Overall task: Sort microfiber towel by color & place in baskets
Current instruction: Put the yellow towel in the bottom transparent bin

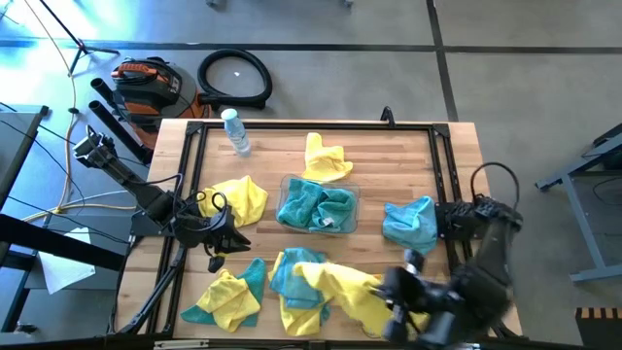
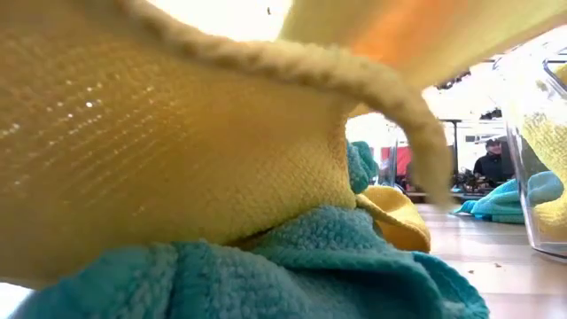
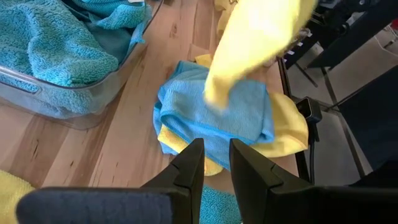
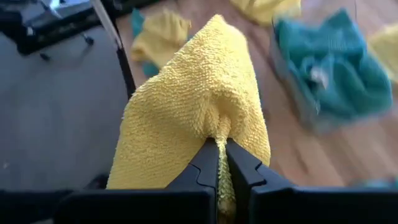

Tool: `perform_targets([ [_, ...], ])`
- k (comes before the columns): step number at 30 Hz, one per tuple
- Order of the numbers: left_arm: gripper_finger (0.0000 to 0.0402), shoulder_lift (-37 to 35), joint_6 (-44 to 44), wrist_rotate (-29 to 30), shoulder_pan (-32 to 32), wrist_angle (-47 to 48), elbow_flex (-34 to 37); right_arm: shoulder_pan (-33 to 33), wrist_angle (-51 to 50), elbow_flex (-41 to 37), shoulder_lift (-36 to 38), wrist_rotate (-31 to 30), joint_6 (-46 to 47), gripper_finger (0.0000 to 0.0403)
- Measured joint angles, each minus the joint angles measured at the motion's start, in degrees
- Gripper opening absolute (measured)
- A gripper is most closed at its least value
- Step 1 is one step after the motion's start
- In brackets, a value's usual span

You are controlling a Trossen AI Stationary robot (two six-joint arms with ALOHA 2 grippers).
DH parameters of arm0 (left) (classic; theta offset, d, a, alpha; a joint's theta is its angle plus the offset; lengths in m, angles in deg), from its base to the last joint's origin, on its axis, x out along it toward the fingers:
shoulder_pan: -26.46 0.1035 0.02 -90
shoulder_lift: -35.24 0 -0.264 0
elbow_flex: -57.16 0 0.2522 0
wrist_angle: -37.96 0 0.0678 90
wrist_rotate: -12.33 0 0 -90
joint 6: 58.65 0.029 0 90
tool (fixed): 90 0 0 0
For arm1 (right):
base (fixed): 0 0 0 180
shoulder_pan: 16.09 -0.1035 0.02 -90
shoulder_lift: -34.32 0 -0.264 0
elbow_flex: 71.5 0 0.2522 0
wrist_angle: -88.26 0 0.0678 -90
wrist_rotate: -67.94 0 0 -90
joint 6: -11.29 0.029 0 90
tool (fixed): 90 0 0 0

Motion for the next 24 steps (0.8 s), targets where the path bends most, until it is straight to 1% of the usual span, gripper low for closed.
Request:
perform_targets([
  [1, 0.0062, 0.00, 0.00, 0.00, 0.00, 0.00, 0.00, -1.68, -0.54, -0.05, 0.32, 1.18, 2.29, 0.0001],
  [4, 0.0062, 0.00, -0.09, 0.00, 0.00, -0.02, 0.00, -6.10, -0.18, -0.37, 1.45, 4.93, 5.01, 0.0000],
  [7, 0.0062, 0.01, -0.07, 0.00, 0.00, -0.34, 0.00, -9.44, -0.07, -0.37, 1.72, 8.94, 10.40, 0.0000],
  [10, 0.0062, 0.01, -0.11, 0.00, 0.00, -0.55, 0.00, -11.83, 0.03, -0.95, 1.68, 13.42, 14.56, 0.0000],
  [13, 0.0062, 0.00, -0.14, 0.02, 0.00, -0.55, 0.00, -13.53, 0.03, -2.66, 1.61, 19.44, 18.66, 0.0000],
  [17, 0.0062, 0.00, -1.55, 0.04, 0.02, -0.55, 0.00, -15.07, -0.03, -6.49, 1.63, 28.06, 23.86, 0.0000],
  [19, 0.0062, 0.00, -1.62, 0.04, 0.00, -0.55, 0.00, -15.74, 0.01, -9.09, 1.83, 30.94, 25.81, 0.0000],
  [22, 0.0062, 0.00, -1.60, 0.07, 0.02, -0.55, 0.00, -16.71, 0.01, -13.74, 3.96, 33.48, 28.86, 0.0000],
  [24, 0.0062, 0.00, -1.56, 0.09, 0.01, -0.54, 0.00, -17.46, -0.03, -17.28, 6.85, 33.26, 30.59, 0.0000],
])
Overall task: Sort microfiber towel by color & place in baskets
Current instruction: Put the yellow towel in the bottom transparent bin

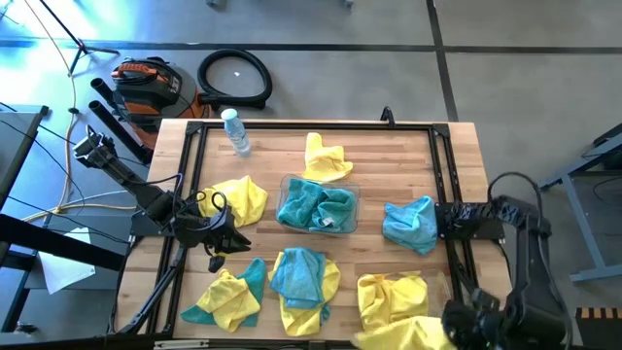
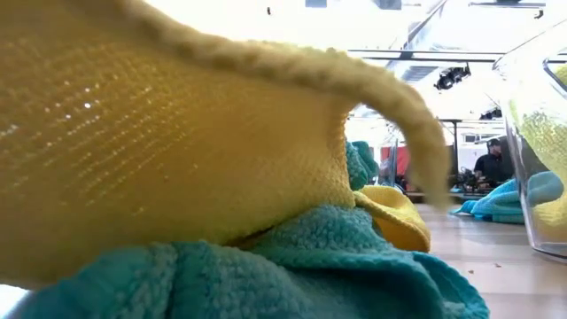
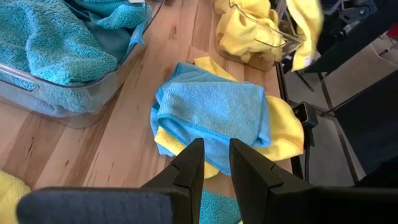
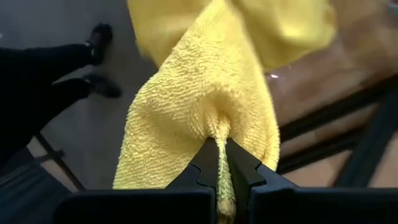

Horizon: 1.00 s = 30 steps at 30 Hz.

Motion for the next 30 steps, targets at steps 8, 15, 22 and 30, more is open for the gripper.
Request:
perform_targets([
  [8, 0.0062, 0.00, 0.02, 0.02, -0.01, 0.04, 0.00, -2.68, -0.13, -15.23, 16.62, -3.82, 9.18, 0.0000],
  [15, 0.0062, 0.00, 1.26, 0.14, 0.00, 0.11, 0.00, -2.48, -0.04, -20.82, 26.96, -15.25, 10.44, 0.0000],
  [22, 0.0062, 0.00, 5.16, 0.28, 0.03, 0.15, 0.02, 0.50, 0.01, -23.57, 34.55, -18.94, 7.77, 0.0000],
  [30, 0.0062, 0.00, 9.52, 0.27, 0.31, 0.15, 0.02, 6.59, -0.11, -30.71, 43.01, -23.43, 7.46, 0.0000],
])
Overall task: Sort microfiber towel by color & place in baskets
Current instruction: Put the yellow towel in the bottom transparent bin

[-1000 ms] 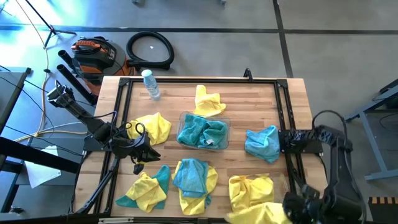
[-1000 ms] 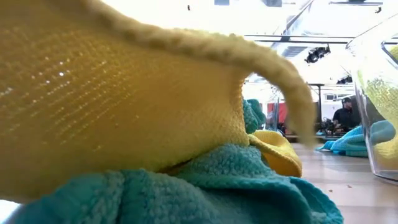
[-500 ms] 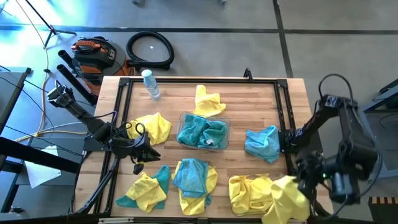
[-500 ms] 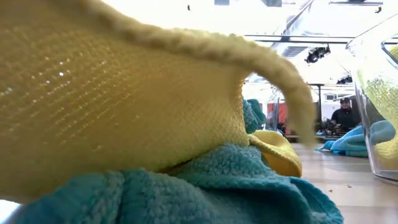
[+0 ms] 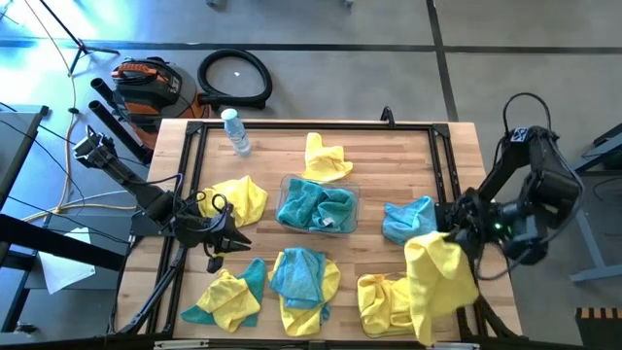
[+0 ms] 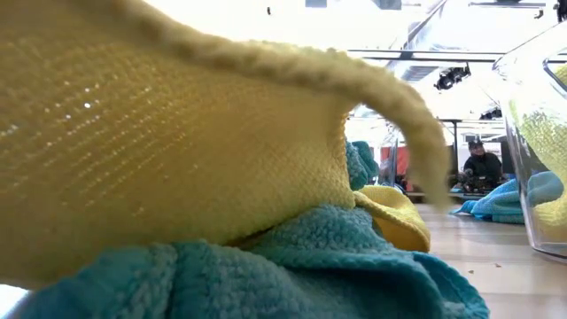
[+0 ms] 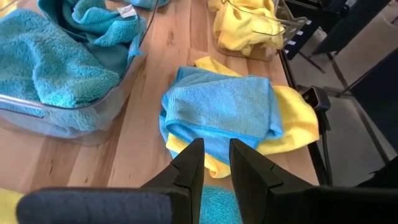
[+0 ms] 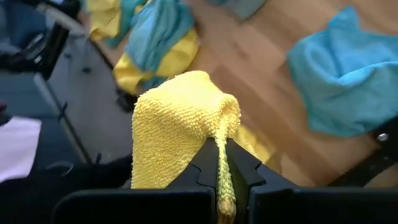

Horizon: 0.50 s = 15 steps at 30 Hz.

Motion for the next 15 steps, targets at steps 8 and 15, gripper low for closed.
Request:
perform_targets([
  [8, 0.0062, 0.00, 0.11, -0.01, 0.43, 0.00, 0.00, 3.54, 9.58, -3.13, -4.61, 7.42, -1.66, 0.0000],
  [15, 0.0062, 0.00, 0.11, -0.01, 0.43, 0.00, 0.00, 3.54, 35.30, -3.13, -13.41, 0.47, -14.61, 0.0000],
])
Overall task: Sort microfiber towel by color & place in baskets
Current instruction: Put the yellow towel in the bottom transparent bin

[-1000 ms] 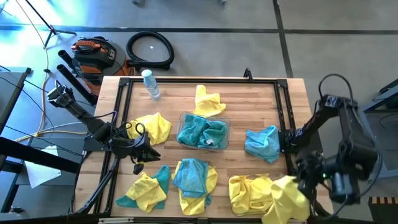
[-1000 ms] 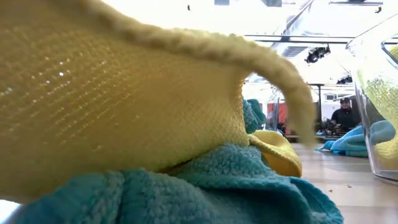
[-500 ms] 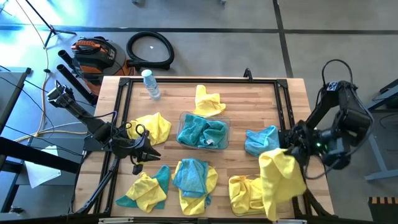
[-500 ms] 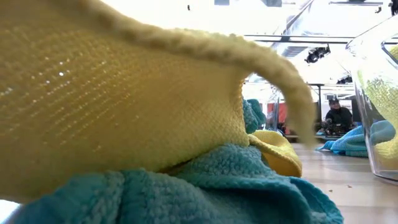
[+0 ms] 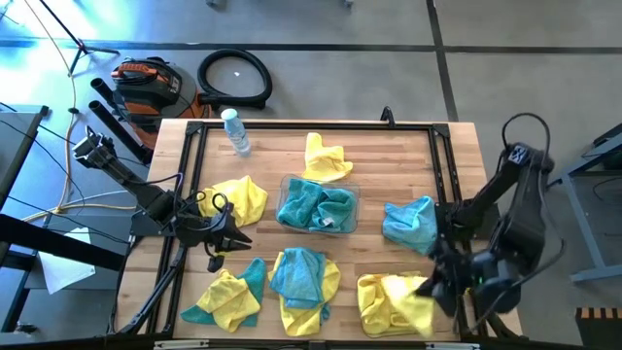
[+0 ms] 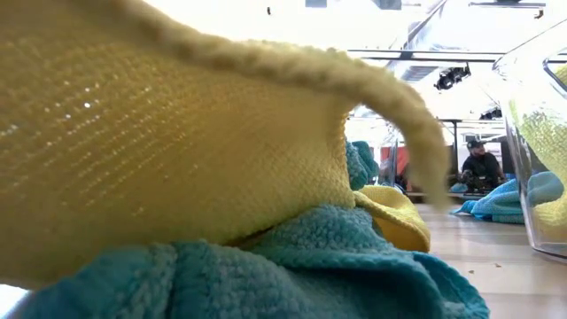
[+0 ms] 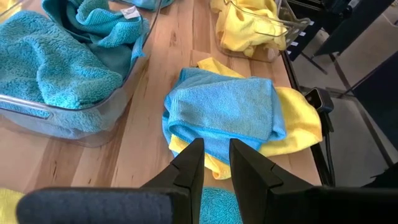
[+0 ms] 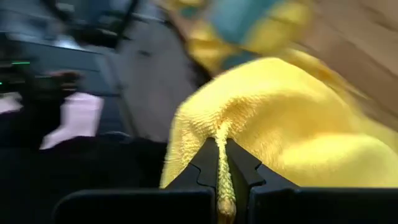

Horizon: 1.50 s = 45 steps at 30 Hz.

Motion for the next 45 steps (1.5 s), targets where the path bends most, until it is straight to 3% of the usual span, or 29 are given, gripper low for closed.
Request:
perform_targets([
  [4, 0.0062, 0.00, 0.82, -0.01, 0.00, -0.02, 0.00, 0.02, 10.98, 0.00, -3.05, -7.80, -10.20, 0.0000],
  [7, 0.0062, 0.00, 2.46, -0.02, 0.00, -0.02, 0.00, 0.02, 11.23, 0.00, -4.39, -10.06, -11.73, 0.0000],
  [9, 0.0062, 0.00, 3.02, -0.02, 0.00, -0.02, 0.00, 0.04, 7.99, 0.02, -5.29, -8.19, -8.27, 0.0000],
  [12, 0.0062, 0.00, 3.94, -0.02, 0.00, -0.02, 0.00, 0.01, -0.53, 0.02, -6.72, 1.30, 2.10, 0.0000],
  [15, 0.0062, 0.00, 4.04, -0.02, 0.00, -0.04, 0.00, -0.28, -10.54, 0.02, -8.30, 17.37, 12.03, 0.0000],
  [18, 0.0062, 0.00, 4.04, -0.02, 0.00, -0.02, 0.00, -0.69, -18.29, 0.02, -9.24, 33.40, 17.67, 0.0000],
  [20, 0.0062, 0.00, 4.04, -0.02, 0.00, -0.02, 0.00, -0.78, -20.31, 0.02, -9.62, 38.28, 18.87, 0.0000],
  [26, 0.0062, 0.00, 4.04, -0.02, 0.00, -0.02, 0.00, 0.43, -18.03, 0.04, -10.66, 31.68, 11.87, 0.0000],
  [35, 0.0062, 0.01, 4.02, -0.02, 0.00, -0.04, 0.02, 4.41, -17.95, 0.04, -18.25, 35.33, -11.22, 0.0000],
  [45, 0.0062, 0.00, 3.89, -0.02, 0.00, -0.04, 0.02, 5.11, -17.71, 0.04, -27.52, 36.16, -25.90, 0.0000],
])
